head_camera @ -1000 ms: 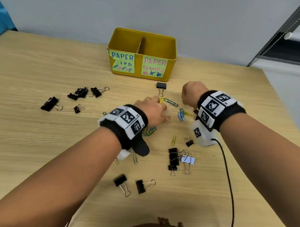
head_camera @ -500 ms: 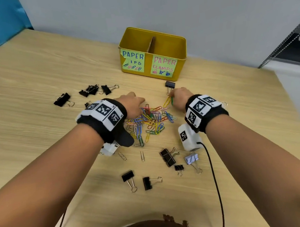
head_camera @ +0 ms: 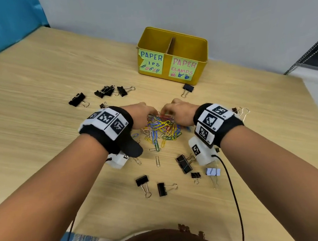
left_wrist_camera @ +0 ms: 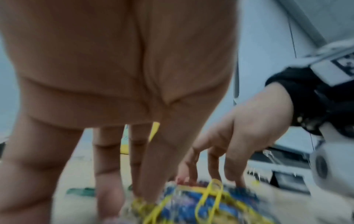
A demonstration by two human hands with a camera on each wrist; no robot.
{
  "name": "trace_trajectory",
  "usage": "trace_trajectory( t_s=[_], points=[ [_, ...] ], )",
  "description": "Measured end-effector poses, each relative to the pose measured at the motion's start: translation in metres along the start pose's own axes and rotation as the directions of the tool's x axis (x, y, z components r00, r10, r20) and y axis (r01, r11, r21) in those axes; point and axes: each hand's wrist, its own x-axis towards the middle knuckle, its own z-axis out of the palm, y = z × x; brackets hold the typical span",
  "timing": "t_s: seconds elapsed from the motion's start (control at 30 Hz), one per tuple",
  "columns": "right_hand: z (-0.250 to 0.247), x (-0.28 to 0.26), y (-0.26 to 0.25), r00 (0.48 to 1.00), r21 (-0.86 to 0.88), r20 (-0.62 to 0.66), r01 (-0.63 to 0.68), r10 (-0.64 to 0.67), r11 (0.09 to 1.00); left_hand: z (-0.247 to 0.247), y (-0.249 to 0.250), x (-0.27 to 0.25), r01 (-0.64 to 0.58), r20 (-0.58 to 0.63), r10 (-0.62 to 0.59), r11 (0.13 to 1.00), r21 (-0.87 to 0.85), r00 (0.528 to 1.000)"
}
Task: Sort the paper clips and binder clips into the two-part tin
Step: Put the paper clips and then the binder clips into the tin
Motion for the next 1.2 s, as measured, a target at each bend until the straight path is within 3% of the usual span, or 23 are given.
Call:
trace_trajectory(
  t_s=[0.07,0.13,0.27,0.4,0.47,0.57,0.63,0.7,0.77,0.93,1.07,1.13,1.2],
  points=[
    [-0.006,-0.004,0.002,1.000,-0.007,0.022,0.010,-0.010,1.000,-0.006,-0.008,-0.008,0.004,-0.030,-0.005,0.999,-0.040,1.000],
    [-0.013,-0.008,0.012,0.999,-0.040,0.003,-0.040,0.040,0.998,-0.009,-0.019,-0.017,0.083,-0.058,-0.086,0.995,-0.053,0.995],
    [-0.008,-0.017,0.022,0.976,-0.074,0.080,-0.197,0.202,0.978,0.003,-0.029,-0.033,0.194,0.031,-0.194,0.981,-0.001,0.980],
    [0.000,-0.014,0.002,0.991,-0.047,0.103,-0.075,0.079,0.996,0.022,-0.023,-0.030,0.152,0.022,-0.152,0.988,0.002,0.988],
    [-0.005,-0.015,-0.010,0.988,0.001,0.154,-0.028,0.027,1.000,0.026,-0.018,-0.024,0.078,0.018,-0.076,0.987,-0.137,0.997],
    [-0.013,-0.026,-0.027,0.997,-0.137,0.058,0.056,-0.049,0.989,0.025,-0.024,-0.023,0.049,-0.012,-0.057,0.934,-0.354,0.998],
    [-0.008,-0.037,-0.041,0.993,-0.246,0.024,0.121,-0.118,0.962,0.026,-0.034,-0.028,0.090,0.014,-0.090,0.949,-0.301,0.996],
    [0.005,-0.047,-0.056,0.984,-0.346,0.080,0.179,-0.161,0.921,0.028,-0.041,-0.033,0.147,0.075,-0.135,0.971,-0.189,0.988],
    [0.015,-0.051,-0.066,0.974,-0.417,0.147,0.221,-0.174,0.881,0.031,-0.043,-0.035,0.182,0.123,-0.161,0.966,-0.181,0.979],
    [0.006,-0.035,-0.067,0.976,-0.483,0.187,0.189,-0.110,0.855,0.032,-0.035,-0.026,0.138,0.142,-0.106,0.960,-0.243,0.984],
    [-0.011,-0.027,-0.050,0.987,-0.475,0.160,0.092,-0.017,0.875,0.023,-0.024,-0.012,0.049,0.030,-0.042,0.945,-0.323,0.999],
    [-0.016,-0.029,-0.047,0.991,-0.486,0.134,0.091,-0.029,0.869,0.016,-0.023,-0.011,0.036,0.003,-0.037,0.942,-0.334,0.999],
    [-0.013,-0.030,-0.050,0.989,-0.520,0.131,0.125,-0.066,0.845,0.014,-0.020,-0.015,0.034,0.066,-0.017,0.964,-0.262,0.998]
  ],
)
